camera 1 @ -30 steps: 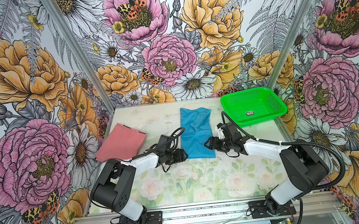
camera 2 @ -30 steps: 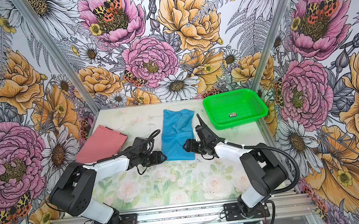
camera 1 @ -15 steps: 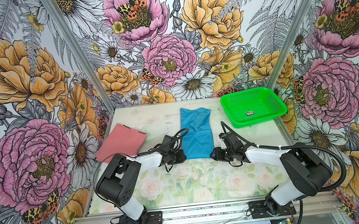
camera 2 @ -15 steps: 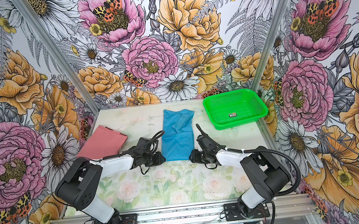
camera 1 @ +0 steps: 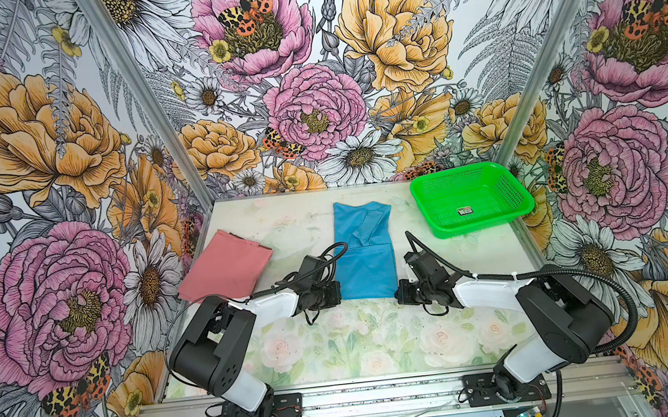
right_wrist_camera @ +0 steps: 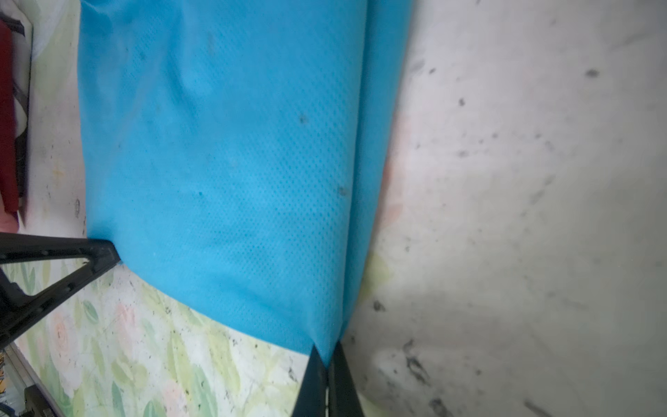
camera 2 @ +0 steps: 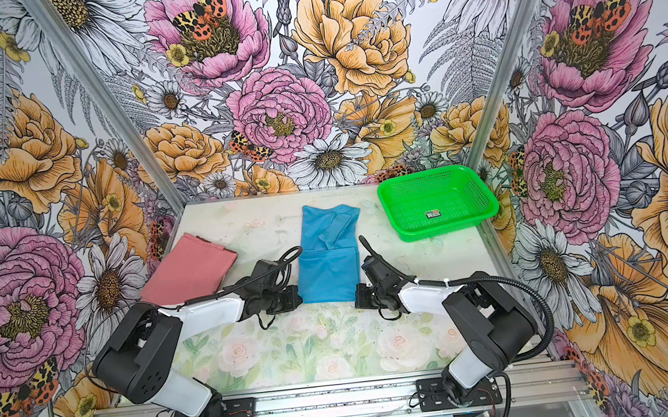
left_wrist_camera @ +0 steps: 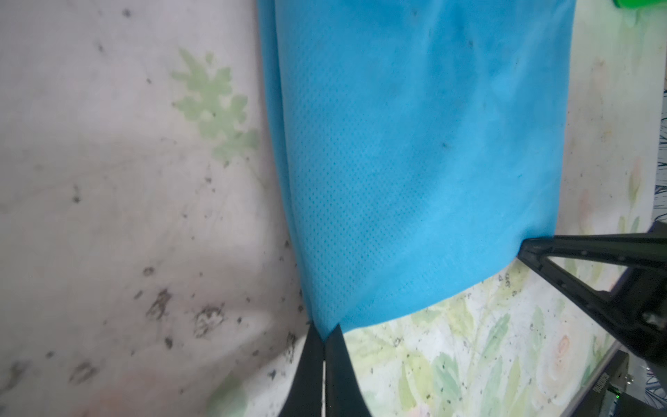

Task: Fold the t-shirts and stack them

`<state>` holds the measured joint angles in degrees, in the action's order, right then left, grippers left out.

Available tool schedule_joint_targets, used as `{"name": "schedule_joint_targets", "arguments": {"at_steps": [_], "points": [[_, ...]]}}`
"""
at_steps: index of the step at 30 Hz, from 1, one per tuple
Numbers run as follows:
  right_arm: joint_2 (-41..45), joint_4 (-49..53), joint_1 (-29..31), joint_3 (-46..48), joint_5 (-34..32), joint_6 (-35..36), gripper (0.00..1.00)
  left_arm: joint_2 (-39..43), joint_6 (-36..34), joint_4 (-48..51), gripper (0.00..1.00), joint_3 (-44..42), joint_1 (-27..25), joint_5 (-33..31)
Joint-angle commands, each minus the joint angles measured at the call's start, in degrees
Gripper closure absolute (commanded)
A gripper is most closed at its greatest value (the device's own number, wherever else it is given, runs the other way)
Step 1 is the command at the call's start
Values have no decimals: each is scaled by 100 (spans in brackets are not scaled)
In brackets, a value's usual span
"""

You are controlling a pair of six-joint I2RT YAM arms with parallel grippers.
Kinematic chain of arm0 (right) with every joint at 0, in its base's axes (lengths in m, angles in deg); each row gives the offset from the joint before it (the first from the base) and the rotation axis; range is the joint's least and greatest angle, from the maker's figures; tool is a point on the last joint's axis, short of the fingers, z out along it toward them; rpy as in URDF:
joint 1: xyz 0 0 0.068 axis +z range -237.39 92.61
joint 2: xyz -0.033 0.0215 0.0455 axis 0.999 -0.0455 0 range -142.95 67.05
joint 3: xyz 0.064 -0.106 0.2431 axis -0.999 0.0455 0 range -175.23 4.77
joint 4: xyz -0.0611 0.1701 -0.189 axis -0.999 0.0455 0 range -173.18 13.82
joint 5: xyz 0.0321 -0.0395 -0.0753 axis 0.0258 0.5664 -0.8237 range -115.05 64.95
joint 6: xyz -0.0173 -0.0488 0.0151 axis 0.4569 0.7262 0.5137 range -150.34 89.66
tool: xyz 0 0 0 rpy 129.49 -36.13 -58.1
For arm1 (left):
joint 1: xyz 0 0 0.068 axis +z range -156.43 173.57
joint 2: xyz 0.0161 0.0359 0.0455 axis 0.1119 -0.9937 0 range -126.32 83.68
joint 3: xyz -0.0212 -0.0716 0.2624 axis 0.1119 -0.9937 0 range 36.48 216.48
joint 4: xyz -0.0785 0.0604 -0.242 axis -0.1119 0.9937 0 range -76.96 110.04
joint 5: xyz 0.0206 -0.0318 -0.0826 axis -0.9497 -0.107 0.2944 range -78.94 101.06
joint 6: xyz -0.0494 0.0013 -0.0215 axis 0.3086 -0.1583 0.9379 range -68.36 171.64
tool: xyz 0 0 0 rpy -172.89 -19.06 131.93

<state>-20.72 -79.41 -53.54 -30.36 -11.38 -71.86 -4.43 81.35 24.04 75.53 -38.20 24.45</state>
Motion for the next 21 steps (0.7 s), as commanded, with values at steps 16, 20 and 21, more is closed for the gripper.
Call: {"name": "schedule_joint_targets", "arguments": {"at_steps": [16, 20, 21], "points": [[3513, 2980, 2548, 641, -901, -1253, 100, 3768, 1772, 1964, 100, -1177, -2453, -1778], [4268, 3505, 3224, 232, -988, -1553, 100, 4447, 1871, 2520, 100, -734, -3105, -2024], [4378, 3578, 3324, 110, -1000, -1561, 100, 4530, 1863, 2619, 100, -574, -3205, -2127]]}}
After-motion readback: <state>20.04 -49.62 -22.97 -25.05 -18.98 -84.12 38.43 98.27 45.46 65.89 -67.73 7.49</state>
